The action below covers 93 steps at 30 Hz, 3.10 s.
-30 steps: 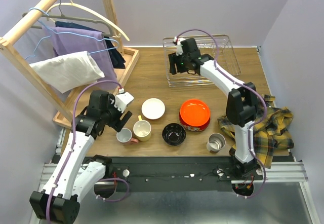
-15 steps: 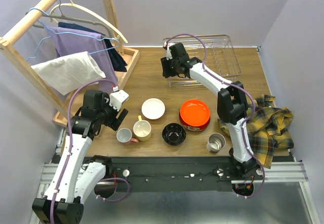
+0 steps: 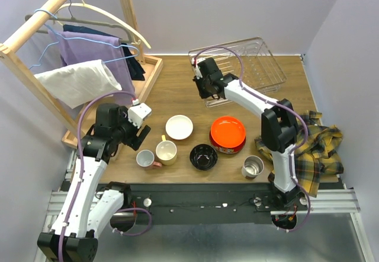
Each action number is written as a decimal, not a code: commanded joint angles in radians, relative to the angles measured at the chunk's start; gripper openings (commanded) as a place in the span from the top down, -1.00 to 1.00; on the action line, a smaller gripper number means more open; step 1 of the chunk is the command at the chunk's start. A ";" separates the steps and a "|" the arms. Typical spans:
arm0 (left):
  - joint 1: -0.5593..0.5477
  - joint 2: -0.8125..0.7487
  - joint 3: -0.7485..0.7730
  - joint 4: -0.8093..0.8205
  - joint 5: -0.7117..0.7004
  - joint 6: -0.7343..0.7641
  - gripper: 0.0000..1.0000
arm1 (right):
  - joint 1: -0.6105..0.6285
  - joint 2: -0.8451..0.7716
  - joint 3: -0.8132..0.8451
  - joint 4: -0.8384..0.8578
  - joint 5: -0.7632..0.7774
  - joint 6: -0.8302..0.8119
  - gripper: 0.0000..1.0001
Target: Load the mixed dishes into the dish rack
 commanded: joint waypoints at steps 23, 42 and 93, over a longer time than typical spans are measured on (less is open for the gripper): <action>0.000 -0.006 -0.115 0.139 0.134 0.034 -0.77 | 0.073 -0.419 -0.555 -0.158 -0.132 -0.480 0.99; -0.011 0.001 -0.128 0.169 0.183 -0.001 -0.76 | 0.069 -0.578 -0.738 -0.148 -0.078 -0.831 0.99; -0.066 0.133 -0.066 0.186 0.296 -0.073 -0.72 | -0.181 -0.413 -0.419 -0.360 -0.208 -1.069 0.99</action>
